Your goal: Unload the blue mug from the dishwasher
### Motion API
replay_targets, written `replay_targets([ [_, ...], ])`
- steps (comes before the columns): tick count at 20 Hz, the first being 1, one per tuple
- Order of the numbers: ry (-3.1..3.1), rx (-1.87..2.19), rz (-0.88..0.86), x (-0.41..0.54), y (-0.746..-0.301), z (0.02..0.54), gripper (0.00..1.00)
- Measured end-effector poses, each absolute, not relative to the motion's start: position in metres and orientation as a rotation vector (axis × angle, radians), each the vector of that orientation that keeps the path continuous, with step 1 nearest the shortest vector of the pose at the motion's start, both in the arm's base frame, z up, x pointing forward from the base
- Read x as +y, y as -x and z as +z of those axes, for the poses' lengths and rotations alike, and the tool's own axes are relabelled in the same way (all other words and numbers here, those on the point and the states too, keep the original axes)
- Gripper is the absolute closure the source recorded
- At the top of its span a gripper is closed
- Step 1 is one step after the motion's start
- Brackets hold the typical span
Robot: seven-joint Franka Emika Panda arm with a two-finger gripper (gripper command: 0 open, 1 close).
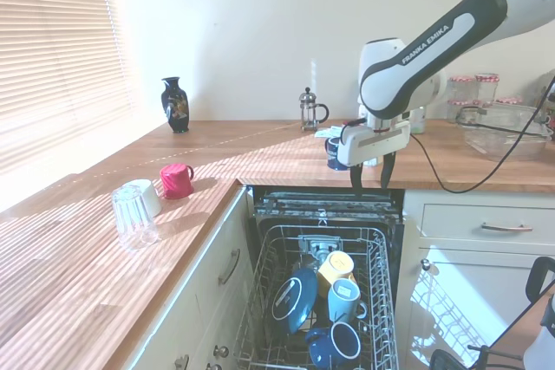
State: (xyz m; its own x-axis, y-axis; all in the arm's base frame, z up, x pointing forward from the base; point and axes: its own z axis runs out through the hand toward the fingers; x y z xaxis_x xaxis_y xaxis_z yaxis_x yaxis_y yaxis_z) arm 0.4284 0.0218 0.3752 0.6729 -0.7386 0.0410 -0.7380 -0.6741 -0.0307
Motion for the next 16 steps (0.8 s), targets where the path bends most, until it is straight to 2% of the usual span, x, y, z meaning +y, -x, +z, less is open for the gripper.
replay_targets([
  [9,2.921,1.131,-0.091,0.051,-0.429,0.370,0.00],
  [16,3.002,0.914,-0.177,0.096,-0.411,0.333,0.00],
])
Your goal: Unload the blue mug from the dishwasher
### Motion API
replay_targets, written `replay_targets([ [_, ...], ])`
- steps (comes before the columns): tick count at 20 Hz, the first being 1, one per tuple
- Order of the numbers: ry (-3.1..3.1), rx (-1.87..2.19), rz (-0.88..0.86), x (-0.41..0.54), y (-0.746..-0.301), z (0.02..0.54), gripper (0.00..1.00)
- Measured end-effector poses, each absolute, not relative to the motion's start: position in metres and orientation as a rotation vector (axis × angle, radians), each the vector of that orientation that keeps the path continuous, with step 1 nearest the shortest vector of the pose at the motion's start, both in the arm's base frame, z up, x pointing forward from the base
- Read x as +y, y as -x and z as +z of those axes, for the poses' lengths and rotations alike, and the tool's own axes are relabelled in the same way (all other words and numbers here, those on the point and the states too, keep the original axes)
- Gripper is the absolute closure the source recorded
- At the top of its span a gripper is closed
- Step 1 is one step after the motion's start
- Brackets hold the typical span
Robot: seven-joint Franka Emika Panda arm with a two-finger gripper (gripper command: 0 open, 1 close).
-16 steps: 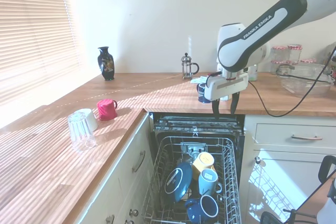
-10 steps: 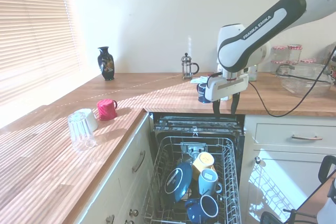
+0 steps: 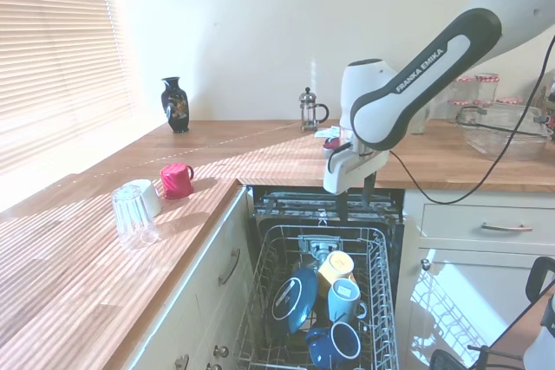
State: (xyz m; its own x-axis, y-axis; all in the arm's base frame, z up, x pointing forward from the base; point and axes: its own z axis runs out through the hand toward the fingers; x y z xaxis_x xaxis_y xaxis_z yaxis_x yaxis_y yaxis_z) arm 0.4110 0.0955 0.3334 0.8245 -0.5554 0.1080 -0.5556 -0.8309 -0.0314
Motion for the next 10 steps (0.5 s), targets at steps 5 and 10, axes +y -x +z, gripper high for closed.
replay_targets([
  [5,-3.033,-0.696,0.212,0.131,-0.394,0.308,0.00],
  [10,-3.055,-0.532,0.204,0.161,-0.381,0.290,0.00],
])
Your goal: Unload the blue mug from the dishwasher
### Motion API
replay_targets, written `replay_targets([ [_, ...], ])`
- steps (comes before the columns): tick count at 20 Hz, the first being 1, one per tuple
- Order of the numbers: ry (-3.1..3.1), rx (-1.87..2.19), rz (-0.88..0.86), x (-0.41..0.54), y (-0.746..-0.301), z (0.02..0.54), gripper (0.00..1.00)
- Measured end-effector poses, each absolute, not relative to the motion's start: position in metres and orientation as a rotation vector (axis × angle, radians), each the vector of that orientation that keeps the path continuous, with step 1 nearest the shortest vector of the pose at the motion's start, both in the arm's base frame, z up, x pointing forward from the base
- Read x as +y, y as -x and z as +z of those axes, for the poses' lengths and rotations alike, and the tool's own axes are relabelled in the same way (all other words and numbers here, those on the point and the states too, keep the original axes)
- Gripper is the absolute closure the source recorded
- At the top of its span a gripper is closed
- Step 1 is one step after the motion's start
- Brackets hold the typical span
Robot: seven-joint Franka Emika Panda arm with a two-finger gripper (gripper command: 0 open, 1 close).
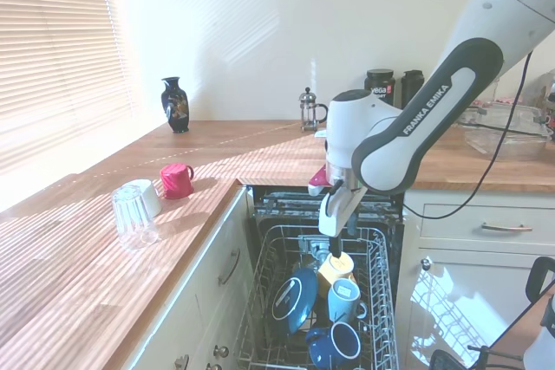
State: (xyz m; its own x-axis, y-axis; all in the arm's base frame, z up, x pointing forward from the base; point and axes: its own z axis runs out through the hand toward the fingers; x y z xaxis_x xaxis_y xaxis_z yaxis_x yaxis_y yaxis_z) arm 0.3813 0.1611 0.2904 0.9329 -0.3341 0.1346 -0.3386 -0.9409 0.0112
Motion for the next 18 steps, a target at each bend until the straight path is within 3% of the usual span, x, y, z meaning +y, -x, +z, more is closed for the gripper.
replay_targets([
  [18,-3.080,-0.325,0.235,0.186,-0.343,0.199,0.00],
])
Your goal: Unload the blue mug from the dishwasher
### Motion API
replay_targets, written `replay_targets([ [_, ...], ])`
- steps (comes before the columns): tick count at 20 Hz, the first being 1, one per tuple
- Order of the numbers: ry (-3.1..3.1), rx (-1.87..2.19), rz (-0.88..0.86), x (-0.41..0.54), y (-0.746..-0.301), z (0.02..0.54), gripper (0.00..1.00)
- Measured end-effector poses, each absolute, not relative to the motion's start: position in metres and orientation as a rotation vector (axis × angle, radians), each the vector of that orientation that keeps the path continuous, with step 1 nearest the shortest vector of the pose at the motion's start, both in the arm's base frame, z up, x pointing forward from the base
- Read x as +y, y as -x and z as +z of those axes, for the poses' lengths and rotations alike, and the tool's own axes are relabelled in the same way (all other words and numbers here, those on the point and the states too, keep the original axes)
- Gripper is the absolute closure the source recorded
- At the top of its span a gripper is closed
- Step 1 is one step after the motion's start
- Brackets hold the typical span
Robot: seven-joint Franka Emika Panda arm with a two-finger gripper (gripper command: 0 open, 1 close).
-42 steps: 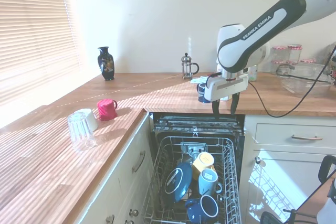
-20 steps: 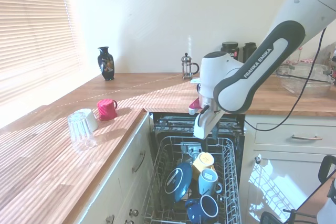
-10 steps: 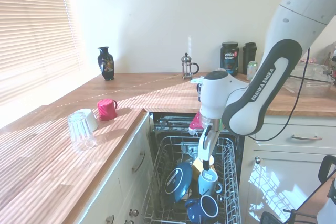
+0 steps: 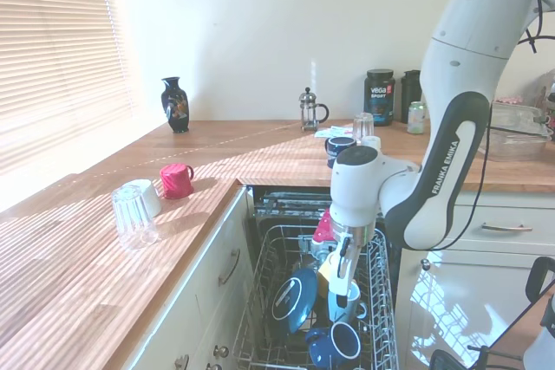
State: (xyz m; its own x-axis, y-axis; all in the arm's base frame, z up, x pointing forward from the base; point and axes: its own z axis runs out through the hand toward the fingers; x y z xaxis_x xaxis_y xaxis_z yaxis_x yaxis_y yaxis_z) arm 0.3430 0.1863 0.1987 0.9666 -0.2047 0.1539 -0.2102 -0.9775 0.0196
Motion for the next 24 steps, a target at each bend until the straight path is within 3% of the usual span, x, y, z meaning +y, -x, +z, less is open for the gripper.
replay_targets([
  [8,-3.094,-0.261,0.238,0.203,-0.325,0.176,0.00],
  [24,-3.095,-0.202,0.205,0.241,-0.346,0.112,0.00],
])
